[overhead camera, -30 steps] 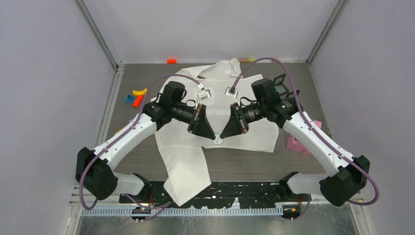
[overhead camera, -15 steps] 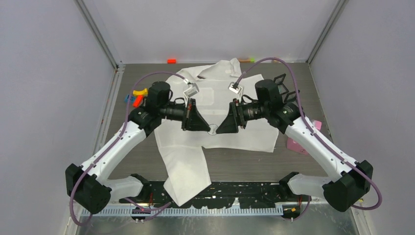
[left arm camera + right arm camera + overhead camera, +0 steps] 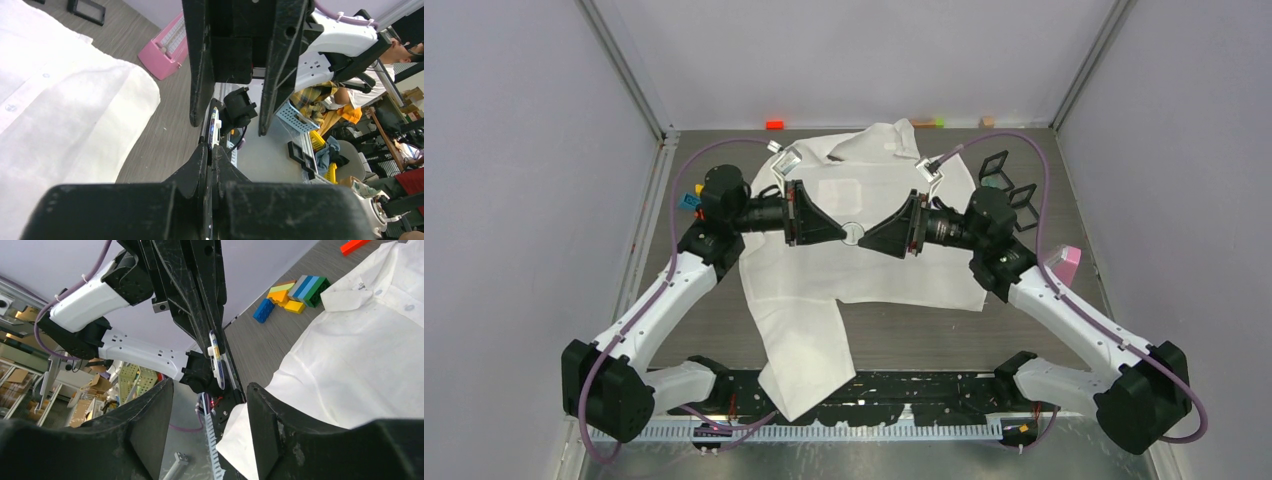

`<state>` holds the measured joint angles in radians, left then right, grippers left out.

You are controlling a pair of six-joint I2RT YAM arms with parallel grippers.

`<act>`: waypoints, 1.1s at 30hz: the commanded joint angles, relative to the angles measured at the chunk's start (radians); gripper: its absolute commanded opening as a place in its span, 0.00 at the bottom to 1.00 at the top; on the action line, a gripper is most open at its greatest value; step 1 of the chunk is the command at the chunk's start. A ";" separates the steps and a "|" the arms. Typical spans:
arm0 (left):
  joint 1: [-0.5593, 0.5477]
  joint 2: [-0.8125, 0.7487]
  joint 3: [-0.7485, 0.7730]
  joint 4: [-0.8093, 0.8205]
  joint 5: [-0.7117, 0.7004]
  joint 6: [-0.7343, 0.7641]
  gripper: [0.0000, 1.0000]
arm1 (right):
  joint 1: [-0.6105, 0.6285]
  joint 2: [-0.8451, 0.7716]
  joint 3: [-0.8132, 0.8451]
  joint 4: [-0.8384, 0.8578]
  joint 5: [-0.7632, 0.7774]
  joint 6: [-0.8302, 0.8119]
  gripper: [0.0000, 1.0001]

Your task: Pin the brooch onto the clothing

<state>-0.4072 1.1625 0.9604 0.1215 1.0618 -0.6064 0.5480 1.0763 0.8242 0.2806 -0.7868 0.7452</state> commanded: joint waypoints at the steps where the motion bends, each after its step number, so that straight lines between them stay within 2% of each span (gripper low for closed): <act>1: 0.004 -0.016 -0.006 0.129 0.046 -0.057 0.00 | 0.004 0.018 0.006 0.166 0.014 0.069 0.58; 12: 0.004 -0.008 -0.005 0.130 0.059 -0.061 0.00 | 0.010 0.055 0.010 0.194 0.005 0.088 0.36; 23: 0.004 -0.003 -0.004 0.132 0.064 -0.064 0.00 | 0.013 0.072 0.008 0.205 0.007 0.097 0.32; 33: 0.004 0.001 -0.005 0.139 0.071 -0.069 0.00 | 0.014 0.089 0.009 0.193 0.025 0.093 0.23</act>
<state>-0.4042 1.1629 0.9585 0.1986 1.1011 -0.6647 0.5545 1.1545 0.8242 0.4290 -0.7853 0.8452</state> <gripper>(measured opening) 0.022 0.244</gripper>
